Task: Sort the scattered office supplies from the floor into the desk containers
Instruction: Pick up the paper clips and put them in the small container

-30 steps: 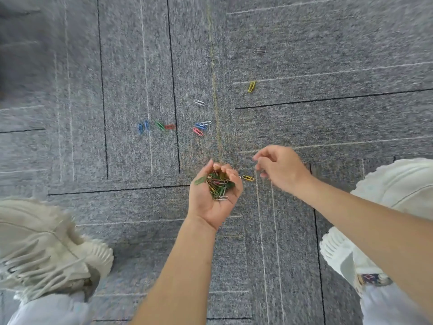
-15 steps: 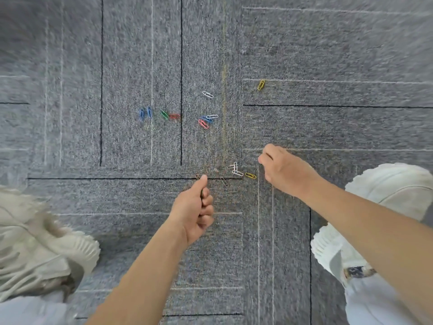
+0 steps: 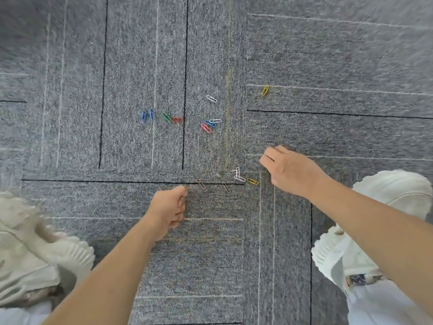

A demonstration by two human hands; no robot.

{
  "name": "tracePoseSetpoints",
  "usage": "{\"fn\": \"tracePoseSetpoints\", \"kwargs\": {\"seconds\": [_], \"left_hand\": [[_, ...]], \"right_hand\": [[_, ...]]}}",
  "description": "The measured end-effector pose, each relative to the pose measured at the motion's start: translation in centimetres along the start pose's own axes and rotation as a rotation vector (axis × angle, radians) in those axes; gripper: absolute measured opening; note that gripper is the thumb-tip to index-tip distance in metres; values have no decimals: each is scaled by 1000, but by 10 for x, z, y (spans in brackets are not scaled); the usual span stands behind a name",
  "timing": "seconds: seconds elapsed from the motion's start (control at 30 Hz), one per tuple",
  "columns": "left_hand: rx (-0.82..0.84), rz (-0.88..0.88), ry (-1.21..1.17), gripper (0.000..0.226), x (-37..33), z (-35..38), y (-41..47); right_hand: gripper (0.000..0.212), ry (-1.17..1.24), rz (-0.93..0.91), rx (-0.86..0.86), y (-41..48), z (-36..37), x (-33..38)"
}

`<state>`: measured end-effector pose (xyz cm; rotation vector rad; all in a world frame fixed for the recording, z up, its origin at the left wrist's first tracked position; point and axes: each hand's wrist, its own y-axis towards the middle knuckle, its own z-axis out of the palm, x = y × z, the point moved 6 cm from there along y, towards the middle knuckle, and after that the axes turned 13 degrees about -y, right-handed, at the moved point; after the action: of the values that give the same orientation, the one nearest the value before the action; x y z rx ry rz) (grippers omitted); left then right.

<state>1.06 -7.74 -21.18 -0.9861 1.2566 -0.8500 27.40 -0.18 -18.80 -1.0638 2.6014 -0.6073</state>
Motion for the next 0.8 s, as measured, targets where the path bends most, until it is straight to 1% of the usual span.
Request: {"fn": "tracePoseSetpoints", "kwargs": {"seconds": [0.07, 0.13, 0.2, 0.27, 0.33, 0.43, 0.47, 0.5, 0.53, 0.57, 0.6, 0.63, 0.7, 0.73, 0.77, 0.8], "left_hand": [[-36, 13, 1, 52, 5, -4, 4], [-60, 11, 7, 49, 6, -3, 6], [-65, 3, 36, 44, 4, -2, 6], [-61, -1, 69, 41, 2, -1, 6], [-72, -6, 96, 40, 2, -2, 7], [-100, -18, 116, 40, 2, -3, 10], [-109, -20, 119, 40, 2, -4, 11], [-116, -24, 124, 40, 2, -4, 11], [-125, -28, 129, 40, 2, -4, 11], [-137, -33, 132, 39, 2, -4, 12], [-152, -39, 130, 37, 2, -4, 12], [-165, -44, 123, 36, 2, -4, 12], [-178, -46, 115, 36, 2, -4, 13], [-182, -48, 116, 35, 1, -4, 13], [-185, -53, 118, 35, 1, -4, 14], [-189, -59, 118, 35, 2, -5, 14]], "right_hand": [[25, 23, 18, 36, -2, 4, 4], [20, 60, 79, 30, -5, 9, 4], [10, 208, 169, 22, -6, 7, 2], [7, 510, 273, 55, -5, 4, -2], [7, 885, 403, 120, -4, -1, -5], [23, 1576, 553, 206, -2, -2, 4], [28, 1762, 585, 228, -1, -1, 7], [29, 1903, 604, 246, 0, -1, 10], [27, 1979, 611, 261, 1, -1, 12], [25, 1986, 603, 278, 2, 0, 13], [23, 1873, 569, 292, 4, -1, 13], [19, 1618, 504, 300, 7, -1, 11], [12, 923, 319, 311, 14, -4, 5], [15, 657, 244, 325, 17, -5, 4], [21, 484, 203, 345, 18, -4, 5], [26, 389, 187, 355, 18, -4, 6]]}}
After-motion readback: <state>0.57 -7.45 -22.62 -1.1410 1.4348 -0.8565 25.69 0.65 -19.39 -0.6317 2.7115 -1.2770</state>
